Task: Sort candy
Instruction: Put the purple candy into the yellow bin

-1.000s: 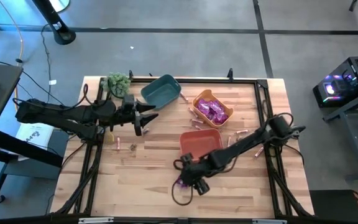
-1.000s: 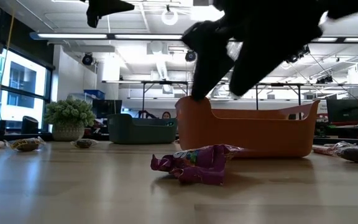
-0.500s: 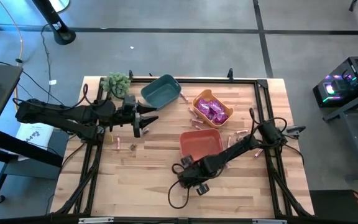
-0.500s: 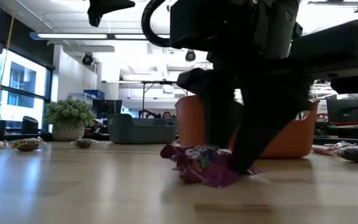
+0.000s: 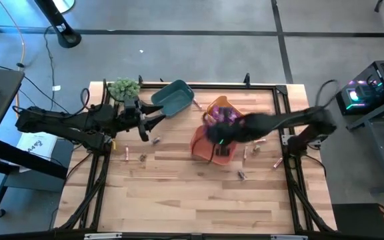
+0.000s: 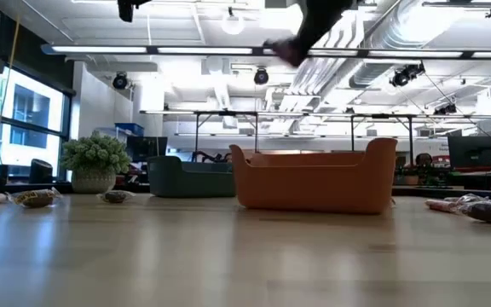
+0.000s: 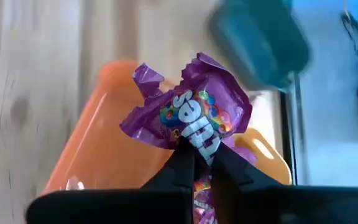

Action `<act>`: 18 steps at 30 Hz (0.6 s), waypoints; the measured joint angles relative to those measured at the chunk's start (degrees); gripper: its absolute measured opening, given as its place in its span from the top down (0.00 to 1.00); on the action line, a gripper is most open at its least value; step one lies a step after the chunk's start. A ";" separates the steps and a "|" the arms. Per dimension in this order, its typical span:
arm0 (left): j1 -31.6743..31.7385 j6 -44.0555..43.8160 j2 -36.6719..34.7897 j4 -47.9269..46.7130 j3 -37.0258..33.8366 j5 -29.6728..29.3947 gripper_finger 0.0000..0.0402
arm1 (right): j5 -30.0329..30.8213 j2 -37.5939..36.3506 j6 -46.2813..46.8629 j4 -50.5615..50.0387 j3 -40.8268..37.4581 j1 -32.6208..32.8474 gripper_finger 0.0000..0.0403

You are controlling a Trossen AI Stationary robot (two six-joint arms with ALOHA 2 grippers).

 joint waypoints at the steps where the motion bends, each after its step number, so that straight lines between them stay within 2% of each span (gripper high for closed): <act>1: 0.00 0.04 0.01 -0.20 0.00 -0.23 0.48 | -0.48 -2.40 1.31 0.86 -1.00 -1.53 0.96; 4: 0.02 0.06 0.22 -0.22 0.00 -0.46 0.48 | 0.06 -8.41 3.88 -0.56 -4.30 -6.21 0.92; 6: 0.02 0.06 0.31 -0.25 0.00 -0.55 0.48 | 1.41 -11.94 9.20 -4.38 -7.06 -10.54 0.91; 8: 0.02 -0.29 0.31 -0.25 0.00 -1.24 0.48 | 0.04 -14.59 12.31 -5.15 -11.63 -15.25 0.91; 12: 0.02 -0.47 0.50 -0.23 0.00 -4.41 0.48 | -5.86 -18.71 16.22 5.79 -23.28 -21.61 0.88; 15: 0.05 -2.29 1.14 -0.40 0.00 -5.89 0.48 | -12.03 -19.37 16.96 13.51 -29.89 -24.74 0.81; 18: 0.04 -4.76 1.85 -1.06 -0.02 -6.06 0.48 | -11.16 -19.27 18.94 17.19 -33.62 -26.25 0.70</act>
